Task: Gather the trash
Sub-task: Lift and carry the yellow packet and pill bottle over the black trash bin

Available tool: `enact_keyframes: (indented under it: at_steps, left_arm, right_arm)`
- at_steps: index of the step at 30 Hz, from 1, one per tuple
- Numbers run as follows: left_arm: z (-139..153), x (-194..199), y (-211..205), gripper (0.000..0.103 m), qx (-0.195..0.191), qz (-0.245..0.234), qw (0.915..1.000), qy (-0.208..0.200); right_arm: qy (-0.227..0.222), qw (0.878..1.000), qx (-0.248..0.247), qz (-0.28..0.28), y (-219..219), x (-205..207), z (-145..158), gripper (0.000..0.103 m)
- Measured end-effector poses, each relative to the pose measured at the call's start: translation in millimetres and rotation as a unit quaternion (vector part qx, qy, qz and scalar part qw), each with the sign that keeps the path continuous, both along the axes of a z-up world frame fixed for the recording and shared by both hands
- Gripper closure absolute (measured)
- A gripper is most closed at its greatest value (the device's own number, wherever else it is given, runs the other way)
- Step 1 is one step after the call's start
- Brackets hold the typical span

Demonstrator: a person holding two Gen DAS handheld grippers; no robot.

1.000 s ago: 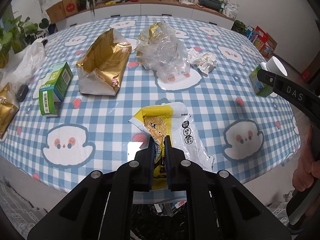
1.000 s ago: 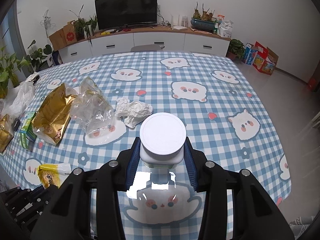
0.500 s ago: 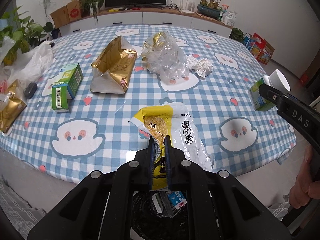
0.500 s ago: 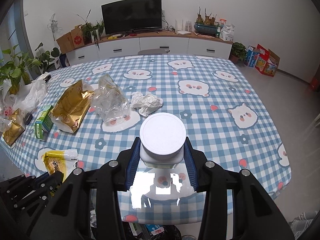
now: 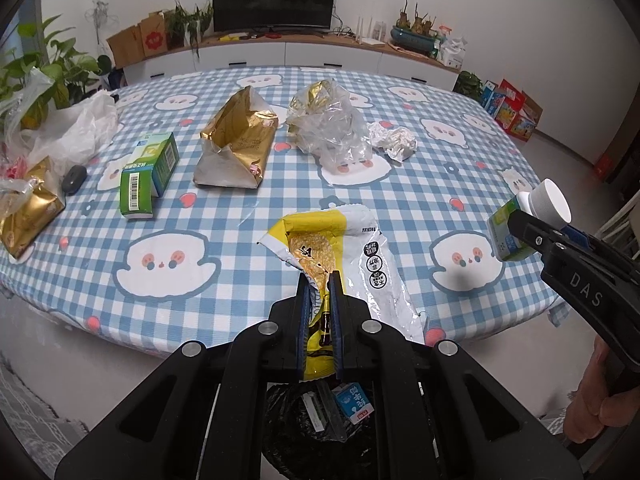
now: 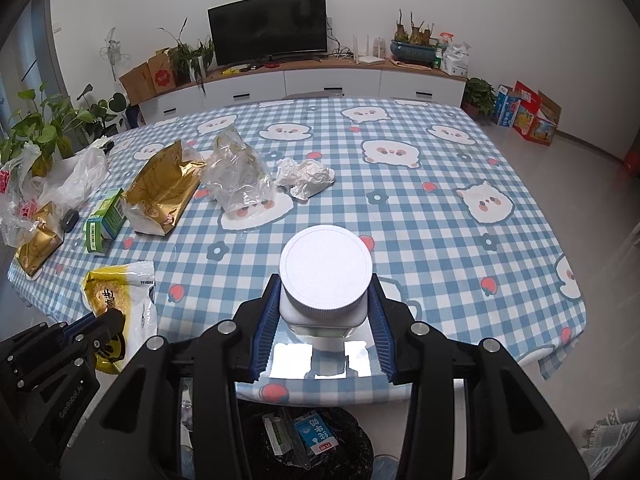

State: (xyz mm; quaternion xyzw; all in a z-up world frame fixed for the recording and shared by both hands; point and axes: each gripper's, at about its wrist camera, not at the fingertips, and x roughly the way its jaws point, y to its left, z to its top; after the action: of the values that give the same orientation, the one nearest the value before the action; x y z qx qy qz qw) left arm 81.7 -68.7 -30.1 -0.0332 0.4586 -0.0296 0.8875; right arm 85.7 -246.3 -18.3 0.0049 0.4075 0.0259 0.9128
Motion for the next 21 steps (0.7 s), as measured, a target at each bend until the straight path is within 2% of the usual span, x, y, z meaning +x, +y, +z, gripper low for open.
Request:
enact_keyframes:
  at_steps: [21]
  left_arm:
    - [-15,-52,3,0.094,-0.002,0.002,1.0000,0.001]
  right_arm:
    - [0.010,1.000,-0.002,0.006,-1,-54,-17,0.063]
